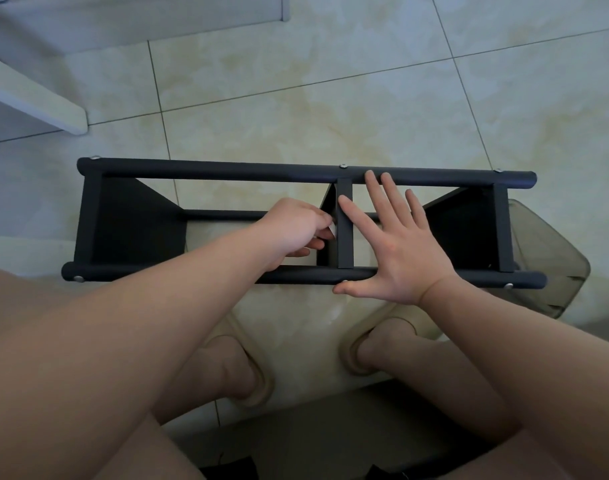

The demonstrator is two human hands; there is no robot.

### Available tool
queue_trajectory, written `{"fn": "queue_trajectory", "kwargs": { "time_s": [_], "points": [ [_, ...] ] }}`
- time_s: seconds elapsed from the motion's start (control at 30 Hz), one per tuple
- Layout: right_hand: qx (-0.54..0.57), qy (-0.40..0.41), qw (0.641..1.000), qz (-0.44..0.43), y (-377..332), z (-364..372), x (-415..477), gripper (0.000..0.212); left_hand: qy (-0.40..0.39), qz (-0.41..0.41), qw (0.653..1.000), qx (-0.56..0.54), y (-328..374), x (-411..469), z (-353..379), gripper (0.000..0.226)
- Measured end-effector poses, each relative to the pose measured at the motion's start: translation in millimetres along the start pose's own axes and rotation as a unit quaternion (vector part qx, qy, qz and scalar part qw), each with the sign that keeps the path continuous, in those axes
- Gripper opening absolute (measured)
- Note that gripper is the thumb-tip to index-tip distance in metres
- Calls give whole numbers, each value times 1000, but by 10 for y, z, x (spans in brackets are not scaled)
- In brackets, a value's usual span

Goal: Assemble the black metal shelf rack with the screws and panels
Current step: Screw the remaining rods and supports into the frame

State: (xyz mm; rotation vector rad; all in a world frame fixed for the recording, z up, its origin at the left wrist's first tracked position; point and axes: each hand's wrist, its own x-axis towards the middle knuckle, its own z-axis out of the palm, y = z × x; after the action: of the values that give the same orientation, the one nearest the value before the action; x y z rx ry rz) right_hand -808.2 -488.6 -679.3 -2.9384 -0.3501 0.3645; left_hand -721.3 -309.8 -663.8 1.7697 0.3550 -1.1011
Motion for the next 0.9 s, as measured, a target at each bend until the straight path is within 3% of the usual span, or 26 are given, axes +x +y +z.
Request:
{"fn": "queue_trajectory", "kwargs": {
  "time_s": [0.17,0.33,0.9],
  "points": [
    [-2,-3,1000,0,0,-2,0,120,-35,-8,999,24,9,0,-32,13],
    [-3,-2,1000,-2,3,-3,0,120,-20,0,998,62,-17,18,-51,11],
    [-2,3,1000,-1,-4,1,0,120,-16,-36,999,14,2,0,50,15]
  ]
}}
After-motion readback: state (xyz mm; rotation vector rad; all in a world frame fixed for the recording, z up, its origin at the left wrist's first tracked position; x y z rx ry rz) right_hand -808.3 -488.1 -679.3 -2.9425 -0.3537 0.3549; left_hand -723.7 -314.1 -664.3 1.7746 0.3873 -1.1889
